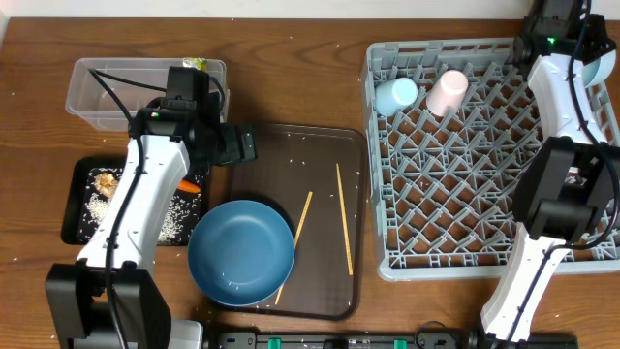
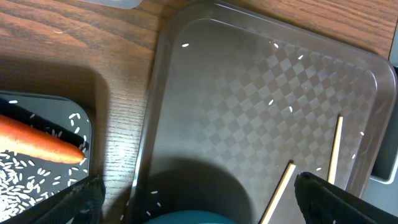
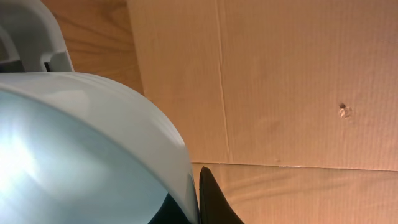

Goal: Sort waste into correct bins and load items into the dishwasher rack
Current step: 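Carry the bowl to the rack's far right corner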

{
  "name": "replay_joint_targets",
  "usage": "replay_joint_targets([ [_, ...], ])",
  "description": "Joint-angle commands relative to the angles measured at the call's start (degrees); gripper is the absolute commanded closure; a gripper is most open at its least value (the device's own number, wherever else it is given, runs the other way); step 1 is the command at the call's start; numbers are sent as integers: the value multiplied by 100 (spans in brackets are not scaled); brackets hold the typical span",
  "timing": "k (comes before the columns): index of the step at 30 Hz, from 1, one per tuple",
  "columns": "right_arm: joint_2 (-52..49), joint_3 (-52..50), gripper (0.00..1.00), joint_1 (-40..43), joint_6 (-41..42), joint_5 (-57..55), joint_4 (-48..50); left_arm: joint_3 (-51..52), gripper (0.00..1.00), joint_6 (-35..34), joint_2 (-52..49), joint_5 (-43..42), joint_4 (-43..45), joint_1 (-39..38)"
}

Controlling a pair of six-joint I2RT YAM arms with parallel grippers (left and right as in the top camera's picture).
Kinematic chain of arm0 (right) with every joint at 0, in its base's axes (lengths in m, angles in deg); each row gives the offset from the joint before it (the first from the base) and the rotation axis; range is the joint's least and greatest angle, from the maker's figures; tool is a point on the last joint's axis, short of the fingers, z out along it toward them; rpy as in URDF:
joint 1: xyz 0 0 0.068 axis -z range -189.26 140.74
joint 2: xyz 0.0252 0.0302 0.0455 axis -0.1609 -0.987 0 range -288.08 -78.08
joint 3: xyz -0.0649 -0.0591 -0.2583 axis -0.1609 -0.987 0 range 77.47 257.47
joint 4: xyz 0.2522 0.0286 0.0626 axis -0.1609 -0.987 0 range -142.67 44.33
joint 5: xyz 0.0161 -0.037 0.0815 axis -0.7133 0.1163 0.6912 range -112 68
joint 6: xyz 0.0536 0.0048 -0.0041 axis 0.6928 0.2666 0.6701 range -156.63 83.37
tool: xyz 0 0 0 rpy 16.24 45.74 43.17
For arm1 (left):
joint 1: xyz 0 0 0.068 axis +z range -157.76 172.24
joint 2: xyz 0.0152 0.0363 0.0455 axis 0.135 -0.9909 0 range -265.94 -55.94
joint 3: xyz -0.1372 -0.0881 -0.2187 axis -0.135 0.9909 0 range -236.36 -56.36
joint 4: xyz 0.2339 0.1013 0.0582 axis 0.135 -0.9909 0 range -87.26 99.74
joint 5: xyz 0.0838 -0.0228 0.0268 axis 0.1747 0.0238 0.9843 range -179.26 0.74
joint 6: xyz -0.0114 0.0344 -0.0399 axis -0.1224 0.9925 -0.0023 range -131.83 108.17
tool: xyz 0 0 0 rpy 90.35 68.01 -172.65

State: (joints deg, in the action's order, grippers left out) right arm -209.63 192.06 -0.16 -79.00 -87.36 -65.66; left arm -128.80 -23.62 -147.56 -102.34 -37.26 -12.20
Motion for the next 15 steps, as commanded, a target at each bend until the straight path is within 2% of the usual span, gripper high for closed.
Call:
replay_joint_targets([
  [1,-61,2,99,-7,-46,61,-87,26,2,33,31,74,-9,20],
  [15,-81,0,99,269,-11,216,-210,26,2,33,31,74,-9,20],
])
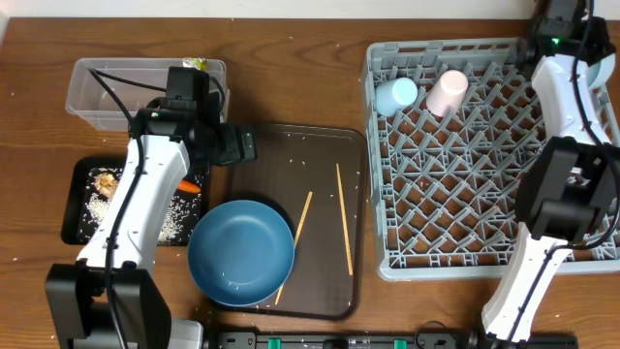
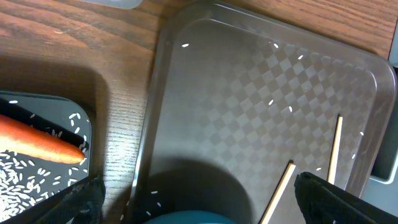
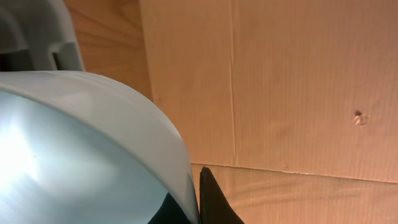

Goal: Sort waste into correct bins and load items into the dishwasher rack
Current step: 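Carry the bowl to the rack's far right corner, then release the bowl upright in the rack corner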

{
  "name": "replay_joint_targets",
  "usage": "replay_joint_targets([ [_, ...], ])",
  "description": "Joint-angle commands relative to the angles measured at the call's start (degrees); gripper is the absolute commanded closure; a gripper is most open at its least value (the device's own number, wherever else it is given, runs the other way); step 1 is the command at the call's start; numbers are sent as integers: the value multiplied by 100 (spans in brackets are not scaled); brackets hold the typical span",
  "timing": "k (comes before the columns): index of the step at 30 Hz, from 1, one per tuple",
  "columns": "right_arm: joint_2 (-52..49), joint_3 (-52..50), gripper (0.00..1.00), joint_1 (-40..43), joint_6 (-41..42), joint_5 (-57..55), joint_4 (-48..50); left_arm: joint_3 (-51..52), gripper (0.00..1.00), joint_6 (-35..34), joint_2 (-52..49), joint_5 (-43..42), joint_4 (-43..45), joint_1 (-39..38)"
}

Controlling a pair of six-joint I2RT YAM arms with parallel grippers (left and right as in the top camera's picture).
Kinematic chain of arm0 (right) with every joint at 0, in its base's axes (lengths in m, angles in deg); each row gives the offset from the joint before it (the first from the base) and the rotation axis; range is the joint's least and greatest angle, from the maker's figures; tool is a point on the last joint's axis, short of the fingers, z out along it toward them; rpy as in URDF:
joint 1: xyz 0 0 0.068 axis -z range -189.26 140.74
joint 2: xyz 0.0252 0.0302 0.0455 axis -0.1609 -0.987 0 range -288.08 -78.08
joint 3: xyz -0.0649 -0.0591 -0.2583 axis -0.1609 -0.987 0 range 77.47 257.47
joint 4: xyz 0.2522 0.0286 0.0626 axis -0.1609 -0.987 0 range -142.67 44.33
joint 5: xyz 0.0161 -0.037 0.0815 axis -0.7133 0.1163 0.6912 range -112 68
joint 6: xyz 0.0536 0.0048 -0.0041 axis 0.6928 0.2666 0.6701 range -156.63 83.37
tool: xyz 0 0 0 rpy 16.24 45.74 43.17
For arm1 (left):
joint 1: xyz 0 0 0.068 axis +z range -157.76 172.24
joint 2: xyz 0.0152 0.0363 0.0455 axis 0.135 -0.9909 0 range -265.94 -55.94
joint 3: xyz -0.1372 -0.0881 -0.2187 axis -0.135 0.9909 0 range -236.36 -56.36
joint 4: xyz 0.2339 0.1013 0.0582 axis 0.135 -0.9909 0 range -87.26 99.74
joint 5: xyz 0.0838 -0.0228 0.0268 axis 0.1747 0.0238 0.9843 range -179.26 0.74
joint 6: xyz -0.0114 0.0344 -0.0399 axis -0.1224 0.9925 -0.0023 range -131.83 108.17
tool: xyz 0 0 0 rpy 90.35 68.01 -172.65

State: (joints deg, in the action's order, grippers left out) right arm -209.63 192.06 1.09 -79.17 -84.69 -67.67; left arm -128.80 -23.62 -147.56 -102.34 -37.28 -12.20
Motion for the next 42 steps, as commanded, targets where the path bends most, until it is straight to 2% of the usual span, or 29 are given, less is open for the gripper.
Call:
replay_joint_targets([
  [1,-81,0,99,155,22,-48,-11,26,2,33,31,74,-7,20],
  [14,-208,0,99,-61,223,184,-258,26,2,33,31,74,-4,20],
  [30,-518,0,99,-452,221,-52,-446,26,2,33,31,74,-7,20],
  [33,-518,0,96,-621,221,-101,-444,26,2,33,31,74,-7,20],
  [35,-518,0,88,-754,219,-162,-442,26,2,33,31,74,-7,20],
  [36,-518,0,80,-824,219,-162,-442,26,2,33,31,74,-7,20],
  [37,-518,0,66,-883,219,-162,-442,26,2,33,31,74,-7,20],
  [39,-518,0,29,-1029,219,-195,-435,26,2,33,31,74,-7,20],
  [41,-518,0,12,-1158,216,-203,-422,26,2,33,31,74,-7,20],
  [42,-518,2,9,-1231,219,-201,-398,26,2,33,31,74,-7,20],
])
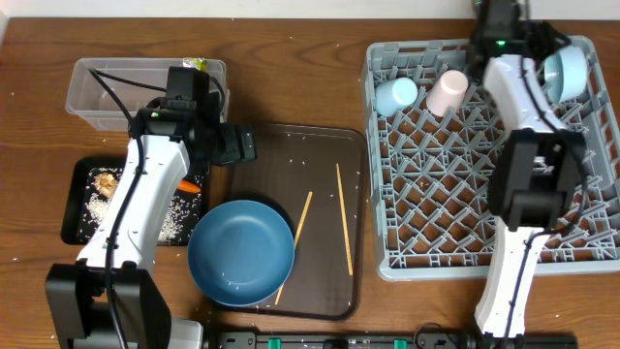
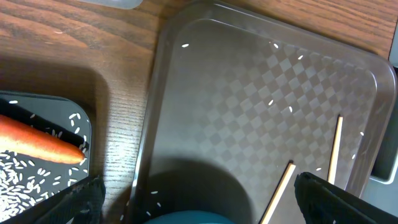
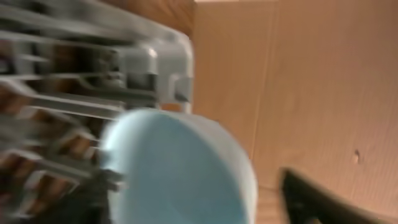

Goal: Sort waste into correct bins and load items into the dishwasher rack
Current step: 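Release the bowl upright in the rack corner, then reach the right gripper to the large blue plate and grasp its rim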

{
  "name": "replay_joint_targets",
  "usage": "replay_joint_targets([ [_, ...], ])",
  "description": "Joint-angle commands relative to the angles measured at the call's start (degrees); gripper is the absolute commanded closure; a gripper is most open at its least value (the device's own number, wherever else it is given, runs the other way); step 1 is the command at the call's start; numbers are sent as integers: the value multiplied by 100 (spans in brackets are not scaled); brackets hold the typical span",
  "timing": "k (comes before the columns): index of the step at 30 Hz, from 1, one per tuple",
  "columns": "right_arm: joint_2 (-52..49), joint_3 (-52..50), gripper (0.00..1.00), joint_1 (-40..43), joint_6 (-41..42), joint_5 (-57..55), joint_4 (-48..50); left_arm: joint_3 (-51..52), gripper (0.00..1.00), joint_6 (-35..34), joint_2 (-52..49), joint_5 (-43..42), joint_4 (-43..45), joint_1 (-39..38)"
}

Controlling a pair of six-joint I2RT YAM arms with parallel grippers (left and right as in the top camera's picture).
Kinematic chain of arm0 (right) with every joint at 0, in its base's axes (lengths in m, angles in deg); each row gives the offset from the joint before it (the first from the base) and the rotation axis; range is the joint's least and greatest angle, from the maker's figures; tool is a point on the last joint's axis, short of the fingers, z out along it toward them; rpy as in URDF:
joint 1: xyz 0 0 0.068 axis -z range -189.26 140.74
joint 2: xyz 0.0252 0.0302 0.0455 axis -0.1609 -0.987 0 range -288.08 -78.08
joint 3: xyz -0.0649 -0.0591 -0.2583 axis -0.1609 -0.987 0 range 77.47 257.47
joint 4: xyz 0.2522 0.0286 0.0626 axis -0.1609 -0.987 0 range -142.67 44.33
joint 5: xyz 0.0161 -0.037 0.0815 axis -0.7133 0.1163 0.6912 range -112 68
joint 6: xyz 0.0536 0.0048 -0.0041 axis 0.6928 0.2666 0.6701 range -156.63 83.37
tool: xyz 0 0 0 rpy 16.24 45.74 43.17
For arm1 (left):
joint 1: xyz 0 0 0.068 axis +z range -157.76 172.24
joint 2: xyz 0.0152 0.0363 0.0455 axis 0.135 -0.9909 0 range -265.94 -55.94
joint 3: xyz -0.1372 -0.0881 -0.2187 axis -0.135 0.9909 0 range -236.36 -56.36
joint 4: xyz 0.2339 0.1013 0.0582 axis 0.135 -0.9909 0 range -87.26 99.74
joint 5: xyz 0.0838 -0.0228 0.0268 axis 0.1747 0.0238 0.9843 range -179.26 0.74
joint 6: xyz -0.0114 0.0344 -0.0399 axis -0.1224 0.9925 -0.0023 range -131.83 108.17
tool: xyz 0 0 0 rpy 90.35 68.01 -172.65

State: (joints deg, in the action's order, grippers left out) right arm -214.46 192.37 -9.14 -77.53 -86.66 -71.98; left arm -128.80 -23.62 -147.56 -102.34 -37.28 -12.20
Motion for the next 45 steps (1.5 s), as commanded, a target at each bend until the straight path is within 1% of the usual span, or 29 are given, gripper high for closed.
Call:
replay_joint_targets([
  [1,-35,-26,5,-260,55,-4,37,26,2,33,31,72,-7,20],
  [3,-33,-26,1,-393,55,0,39,26,2,33,31,74,-4,20],
  [10,22,-24,1,-780,160,-4,240,26,2,33,31,74,-7,20],
  [13,205,-24,1,-826,608,44,407,26,2,33,31,72,-7,20],
  [17,627,-24,1,-831,1252,457,273,26,2,33,31,72,-7,20],
  [20,1091,-24,1,-841,1714,1156,-168,26,2,33,31,74,-7,20],
  [22,1386,-24,1,-870,2258,1766,-616,26,2,33,31,74,-4,20],
  [24,1663,-24,1,-938,2719,2712,-1226,26,2,33,31,74,-7,20],
  [28,2109,-24,1,-1150,2761,5574,-2323,26,2,33,31,74,-7,20],
  [29,2184,-24,1,-1204,2761,6472,-2535,26,2,33,31,74,-7,20],
  [31,2221,-24,1,-1285,2763,7702,-2743,26,2,33,31,72,-7,20],
  [33,2177,-31,2,-1390,2966,8491,-2920,26,2,33,31,74,-7,20],
  [35,2081,-31,9,-1519,3237,8682,-3123,26,2,33,31,74,-7,20],
  [36,2009,-33,11,-1604,3364,8708,-3252,26,2,33,31,74,-7,20],
  [39,1762,-33,20,-1921,3510,8898,-3683,26,2,33,31,74,-4,20],
  [45,1228,-39,24,-2765,3484,9423,-4533,26,2,33,31,74,-4,20],
])
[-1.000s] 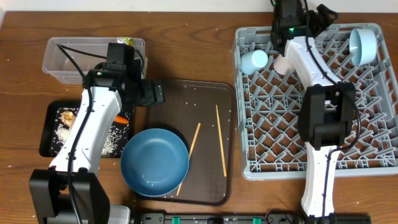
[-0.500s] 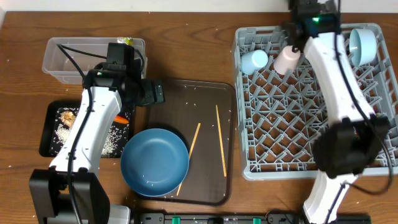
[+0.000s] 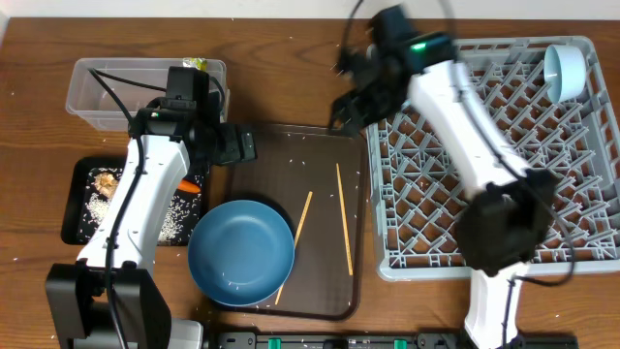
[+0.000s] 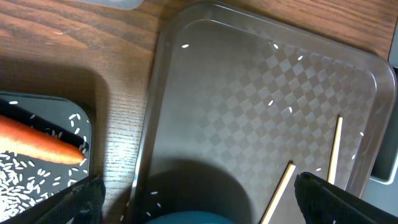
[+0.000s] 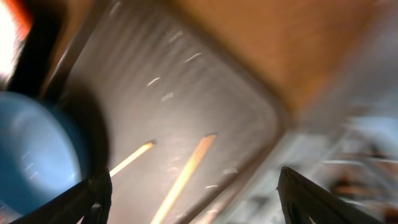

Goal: Sort waste into correct bins and load items into the dishwasher rack
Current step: 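Reach the right gripper to the large blue plate and grasp its rim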

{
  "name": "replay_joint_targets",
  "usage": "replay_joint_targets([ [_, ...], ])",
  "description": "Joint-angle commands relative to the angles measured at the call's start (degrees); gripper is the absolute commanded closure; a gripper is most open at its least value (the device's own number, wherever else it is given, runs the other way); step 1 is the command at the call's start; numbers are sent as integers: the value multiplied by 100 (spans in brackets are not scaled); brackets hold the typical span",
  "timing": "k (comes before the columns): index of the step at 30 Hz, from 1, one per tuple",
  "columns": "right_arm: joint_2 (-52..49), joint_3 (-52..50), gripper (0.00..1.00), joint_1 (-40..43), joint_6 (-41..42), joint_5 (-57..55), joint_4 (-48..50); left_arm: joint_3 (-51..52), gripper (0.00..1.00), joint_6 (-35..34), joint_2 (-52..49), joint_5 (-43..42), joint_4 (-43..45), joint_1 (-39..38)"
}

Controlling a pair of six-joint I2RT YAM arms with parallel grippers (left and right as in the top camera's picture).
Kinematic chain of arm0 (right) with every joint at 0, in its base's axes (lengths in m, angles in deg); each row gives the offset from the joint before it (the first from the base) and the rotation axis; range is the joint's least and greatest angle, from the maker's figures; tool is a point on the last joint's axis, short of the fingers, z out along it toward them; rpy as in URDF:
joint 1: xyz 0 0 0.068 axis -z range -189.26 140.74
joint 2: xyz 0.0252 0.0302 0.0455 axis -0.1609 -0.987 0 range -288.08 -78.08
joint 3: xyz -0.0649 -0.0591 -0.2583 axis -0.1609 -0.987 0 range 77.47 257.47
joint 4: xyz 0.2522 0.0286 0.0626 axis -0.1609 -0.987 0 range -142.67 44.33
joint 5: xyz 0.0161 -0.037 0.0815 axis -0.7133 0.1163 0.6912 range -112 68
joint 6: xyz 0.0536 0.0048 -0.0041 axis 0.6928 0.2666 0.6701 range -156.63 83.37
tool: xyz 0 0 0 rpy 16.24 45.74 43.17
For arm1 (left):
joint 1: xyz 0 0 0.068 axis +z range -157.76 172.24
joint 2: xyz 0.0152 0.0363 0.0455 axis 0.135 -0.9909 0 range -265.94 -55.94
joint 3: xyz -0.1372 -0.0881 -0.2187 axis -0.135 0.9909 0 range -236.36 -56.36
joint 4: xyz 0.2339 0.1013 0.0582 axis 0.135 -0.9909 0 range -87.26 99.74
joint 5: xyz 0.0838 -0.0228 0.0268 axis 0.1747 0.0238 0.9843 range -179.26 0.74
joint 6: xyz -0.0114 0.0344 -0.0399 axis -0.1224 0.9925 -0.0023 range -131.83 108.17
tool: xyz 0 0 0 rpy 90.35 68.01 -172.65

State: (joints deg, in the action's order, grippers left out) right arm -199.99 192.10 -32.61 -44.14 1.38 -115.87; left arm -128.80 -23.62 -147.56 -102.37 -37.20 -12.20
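A dark brown tray (image 3: 320, 155) holds a blue plate (image 3: 240, 254) and two wooden chopsticks (image 3: 343, 231). My left gripper (image 3: 239, 145) hovers open over the tray's left edge. In the left wrist view the chopsticks (image 4: 336, 146) and the plate's rim (image 4: 186, 218) show between its open fingers (image 4: 81, 196). My right gripper (image 3: 347, 102), open and holding nothing, is above the tray's far right corner. Its blurred view shows the chopsticks (image 5: 186, 171) and the plate (image 5: 31, 149). A pale blue bowl (image 3: 565, 68) stands in the far right corner of the grey dishwasher rack (image 3: 504, 233).
A black bin (image 3: 82, 218) with rice and a carrot (image 4: 37, 142) lies left of the tray. A clear plastic tub (image 3: 107, 92) stands behind it. The right arm reaches across the rack's near-left corner, hiding what stands there.
My right gripper left the pale blue bowl in the rack's far right corner and has moved left, now over the tray's far right corner. The left arm is unchanged.
At first my right gripper held the pale blue bowl beyond the rack's far right corner. Then it was open beside the bowl, which stood in the rack. Now it is over the tray, still open. The left gripper stayed open over the tray's left edge.
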Motion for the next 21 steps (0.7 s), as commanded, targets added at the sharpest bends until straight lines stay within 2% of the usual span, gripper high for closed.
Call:
replay_joint_targets([
  [1,-278,-13,26,-553,146,625,-197,26,2,33,31,76,-15,20],
  [3,-380,-37,30,-870,181,625,-227,26,2,33,31,76,-15,20],
  [7,-422,-348,30,-1274,798,634,114,26,2,33,31,76,-13,20],
  [16,-422,-1617,33,-1606,1582,1469,1080,26,2,33,31,76,-15,20],
  [21,-422,-2037,34,-1735,1692,1727,1421,26,2,33,31,76,-15,20],
])
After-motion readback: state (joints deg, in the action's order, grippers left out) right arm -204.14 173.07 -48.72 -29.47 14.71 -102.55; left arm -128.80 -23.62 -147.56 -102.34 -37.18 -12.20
